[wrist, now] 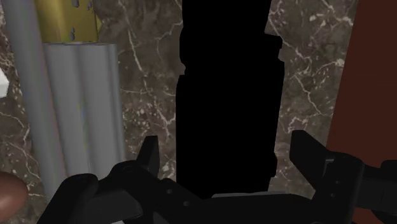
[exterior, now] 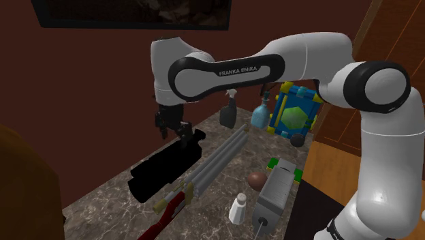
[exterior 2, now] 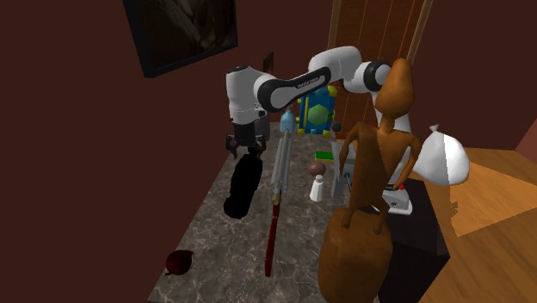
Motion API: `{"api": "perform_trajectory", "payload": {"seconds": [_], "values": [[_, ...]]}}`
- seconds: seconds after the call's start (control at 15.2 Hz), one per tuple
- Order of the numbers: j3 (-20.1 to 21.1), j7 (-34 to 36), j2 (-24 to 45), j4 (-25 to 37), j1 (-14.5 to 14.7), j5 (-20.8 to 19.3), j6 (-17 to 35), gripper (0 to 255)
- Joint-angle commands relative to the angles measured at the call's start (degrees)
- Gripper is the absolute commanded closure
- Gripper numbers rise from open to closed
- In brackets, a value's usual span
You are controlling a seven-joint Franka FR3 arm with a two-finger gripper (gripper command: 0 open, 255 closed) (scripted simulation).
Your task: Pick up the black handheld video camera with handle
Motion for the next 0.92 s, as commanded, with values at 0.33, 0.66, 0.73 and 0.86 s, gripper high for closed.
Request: {"api": "perform_trajectory", "payload": {"seconds": [0.33,0.66,0.73,0.86], "values": [[-1.01,1.89,2.04,-2.52,0.45,-1.40,4.16,0],[-1.06,1.97,2.12,-2.91,0.42,-1.48,4.59,255],[-1.05,1.96,2.12,-2.92,0.41,-1.48,4.60,255],[-1.05,1.96,2.12,-2.90,0.42,-1.48,4.59,255]]}}
